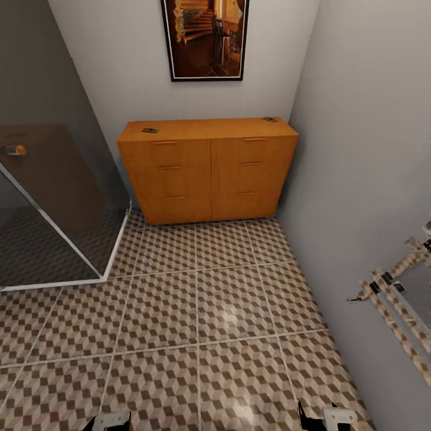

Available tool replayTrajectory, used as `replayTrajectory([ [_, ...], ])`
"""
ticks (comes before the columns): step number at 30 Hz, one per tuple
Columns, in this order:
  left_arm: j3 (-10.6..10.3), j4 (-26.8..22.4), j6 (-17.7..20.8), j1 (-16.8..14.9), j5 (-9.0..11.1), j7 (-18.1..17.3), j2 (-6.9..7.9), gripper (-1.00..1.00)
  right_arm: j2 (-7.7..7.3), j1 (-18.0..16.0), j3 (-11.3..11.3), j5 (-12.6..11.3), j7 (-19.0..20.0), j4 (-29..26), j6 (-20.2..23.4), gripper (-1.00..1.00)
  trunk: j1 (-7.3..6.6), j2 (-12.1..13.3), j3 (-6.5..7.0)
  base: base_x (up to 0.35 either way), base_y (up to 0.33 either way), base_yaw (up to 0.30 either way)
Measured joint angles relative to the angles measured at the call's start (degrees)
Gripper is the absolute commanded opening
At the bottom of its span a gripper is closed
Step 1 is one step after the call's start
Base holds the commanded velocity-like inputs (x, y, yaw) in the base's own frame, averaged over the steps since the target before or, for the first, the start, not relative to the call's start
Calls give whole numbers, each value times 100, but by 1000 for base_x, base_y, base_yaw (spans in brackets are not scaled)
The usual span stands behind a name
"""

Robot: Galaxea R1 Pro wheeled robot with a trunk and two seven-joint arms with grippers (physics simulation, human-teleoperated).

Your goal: Take the four mousetraps from the cabinet in the bathroom and place them on the bathroom floor. Make sure all four end up on the same floor surface, and ensure that at least two of them are either under or directly next to the same bathroom sink.

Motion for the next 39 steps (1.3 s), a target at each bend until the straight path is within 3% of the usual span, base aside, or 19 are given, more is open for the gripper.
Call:
replayTrajectory([
  [8,0,1,-3,1,1,2,1,100,1,0,1,-2,1,0,3,100,-1,0,-5,124,-137,34],
  [39,2,1,-3,0,-1,2,1,100,2,0,2,-2,10,-1,-3,100,-1,0,-24,145,10,18],
])
